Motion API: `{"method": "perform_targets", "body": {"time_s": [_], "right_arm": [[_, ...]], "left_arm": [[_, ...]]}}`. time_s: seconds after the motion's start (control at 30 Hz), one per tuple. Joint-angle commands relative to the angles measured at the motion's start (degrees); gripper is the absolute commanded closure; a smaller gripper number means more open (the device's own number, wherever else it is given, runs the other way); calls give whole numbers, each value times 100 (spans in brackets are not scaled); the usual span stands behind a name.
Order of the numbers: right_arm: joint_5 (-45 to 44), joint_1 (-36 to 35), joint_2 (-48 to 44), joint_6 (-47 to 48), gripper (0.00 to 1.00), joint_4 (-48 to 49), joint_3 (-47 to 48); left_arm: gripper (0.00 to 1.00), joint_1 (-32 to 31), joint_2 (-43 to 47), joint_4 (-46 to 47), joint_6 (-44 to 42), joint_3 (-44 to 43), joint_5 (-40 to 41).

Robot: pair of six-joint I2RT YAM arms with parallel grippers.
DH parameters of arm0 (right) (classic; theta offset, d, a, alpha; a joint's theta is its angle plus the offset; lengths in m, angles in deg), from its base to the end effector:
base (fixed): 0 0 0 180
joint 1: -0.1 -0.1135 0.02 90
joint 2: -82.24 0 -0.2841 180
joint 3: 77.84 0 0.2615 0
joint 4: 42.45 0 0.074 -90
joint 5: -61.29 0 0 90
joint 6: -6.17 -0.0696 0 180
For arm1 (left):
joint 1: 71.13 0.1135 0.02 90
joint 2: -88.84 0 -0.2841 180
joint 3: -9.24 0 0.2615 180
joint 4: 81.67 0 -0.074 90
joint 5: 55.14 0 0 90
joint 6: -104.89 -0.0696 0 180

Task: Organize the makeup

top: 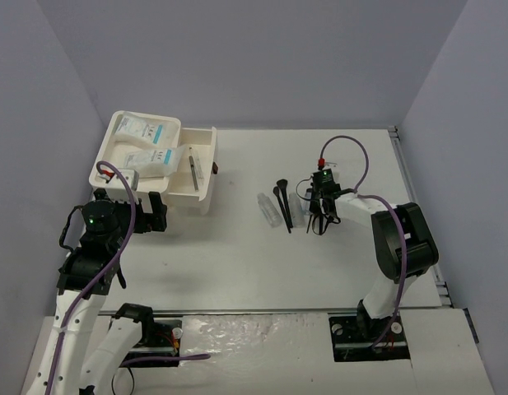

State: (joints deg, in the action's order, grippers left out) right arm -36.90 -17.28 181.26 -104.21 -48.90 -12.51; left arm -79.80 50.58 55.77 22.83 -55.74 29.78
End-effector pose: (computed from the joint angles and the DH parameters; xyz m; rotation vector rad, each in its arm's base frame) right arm 0.3765 0.1074 0.1569 0.1348 2.2657 0.1875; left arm 0.1655 -0.0315 0.3679 0.0740 1.8541 -0.2839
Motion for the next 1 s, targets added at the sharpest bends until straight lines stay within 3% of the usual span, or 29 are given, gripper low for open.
{"method": "perform_targets", "body": {"time_s": [0.0, 0.53, 0.77, 0.97], "right_arm": [[-199, 90, 6, -90, 89, 20, 11], [268, 165, 225, -159, 84, -129, 1], [38, 164, -25, -203, 100, -192, -48], [315, -7, -1125, -241, 100, -685, 291]], "left_arm": [[3, -12, -50, 371, -13, -127, -89], [3, -12, -50, 378, -3, -127, -107], [3, -12, -59, 372, -12, -128, -107], [3, -12, -76, 372, -19, -136, -79]]}}
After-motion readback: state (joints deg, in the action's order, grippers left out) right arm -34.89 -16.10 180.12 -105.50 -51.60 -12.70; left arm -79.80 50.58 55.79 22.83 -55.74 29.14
